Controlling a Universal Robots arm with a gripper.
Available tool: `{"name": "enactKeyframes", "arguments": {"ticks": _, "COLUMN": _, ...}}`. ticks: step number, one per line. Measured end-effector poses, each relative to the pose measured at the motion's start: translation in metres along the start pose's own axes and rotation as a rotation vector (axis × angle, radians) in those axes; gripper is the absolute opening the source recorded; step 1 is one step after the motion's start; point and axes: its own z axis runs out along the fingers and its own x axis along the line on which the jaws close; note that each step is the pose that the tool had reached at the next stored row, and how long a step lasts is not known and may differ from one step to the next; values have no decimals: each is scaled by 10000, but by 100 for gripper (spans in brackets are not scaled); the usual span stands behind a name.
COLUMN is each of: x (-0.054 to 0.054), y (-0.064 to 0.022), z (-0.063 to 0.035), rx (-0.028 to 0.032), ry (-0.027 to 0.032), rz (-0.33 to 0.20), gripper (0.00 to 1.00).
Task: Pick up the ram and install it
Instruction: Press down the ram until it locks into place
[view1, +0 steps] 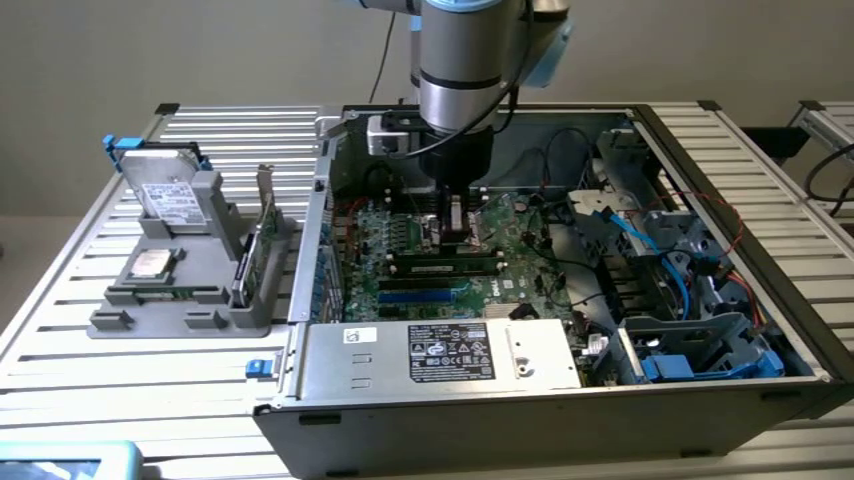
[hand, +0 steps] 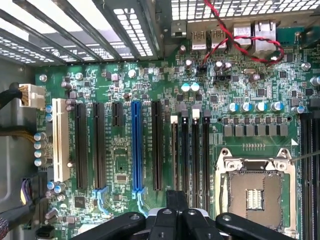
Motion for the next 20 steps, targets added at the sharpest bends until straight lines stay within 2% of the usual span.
{"name": "enactKeyframes", "arguments": {"ticks": 6, "x": 24, "y": -69, "z": -44, "rx": 1, "ry": -2, "rz": 1, "gripper": 11}}
{"name": "enactKeyframes", "arguments": {"ticks": 20, "x": 32, "y": -72, "z": -44, "rx": -7, "ry": 0, "rz": 64, "gripper": 11}}
